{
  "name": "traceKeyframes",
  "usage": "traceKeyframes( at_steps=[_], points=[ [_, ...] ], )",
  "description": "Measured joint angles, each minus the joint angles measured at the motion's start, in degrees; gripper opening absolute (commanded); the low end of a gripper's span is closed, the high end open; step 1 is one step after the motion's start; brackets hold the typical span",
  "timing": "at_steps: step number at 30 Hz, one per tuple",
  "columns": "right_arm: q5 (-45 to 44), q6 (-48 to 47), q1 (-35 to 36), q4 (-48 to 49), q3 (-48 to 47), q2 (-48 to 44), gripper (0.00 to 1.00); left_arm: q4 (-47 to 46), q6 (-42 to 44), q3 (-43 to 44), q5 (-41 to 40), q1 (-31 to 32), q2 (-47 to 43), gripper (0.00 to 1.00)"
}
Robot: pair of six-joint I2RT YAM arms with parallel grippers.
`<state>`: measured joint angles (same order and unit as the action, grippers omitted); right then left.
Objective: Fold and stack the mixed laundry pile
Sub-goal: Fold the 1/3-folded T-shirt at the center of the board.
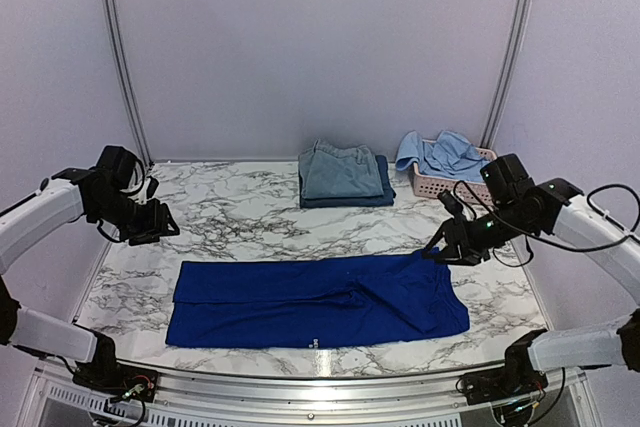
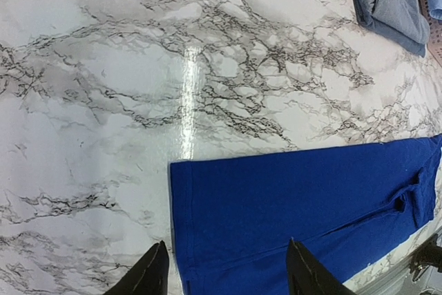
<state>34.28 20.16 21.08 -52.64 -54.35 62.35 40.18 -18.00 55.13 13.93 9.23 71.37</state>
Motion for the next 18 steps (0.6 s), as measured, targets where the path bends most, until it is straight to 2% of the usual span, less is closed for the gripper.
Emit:
traceKeyframes(
  at_steps=[3,7,11,18],
  points=[
    [-1.5,-1.6,-0.9,1.3,-4.7,5.4,0.39,-0.9,0.5,1.1,-0.1,1.8,1.6,0.60],
    [-5.0,-2.8,-2.5,4.3,-8.2,15.7,0.33,-3.0,0.3,1.3,-0.6,6.3,5.5,0.57],
    [-7.4,-3.5,-4.0,7.6,-8.5,24.5,0.30,-7.1,-1.7,-1.1,-0.4,8.9,9.1,0.51],
    [-10.1,-4.6,-6.1,12.9,-8.4,35.6,0.24,-11.5,-5.1,-4.2,-0.7,9.1,18.4,0.37]
  ],
)
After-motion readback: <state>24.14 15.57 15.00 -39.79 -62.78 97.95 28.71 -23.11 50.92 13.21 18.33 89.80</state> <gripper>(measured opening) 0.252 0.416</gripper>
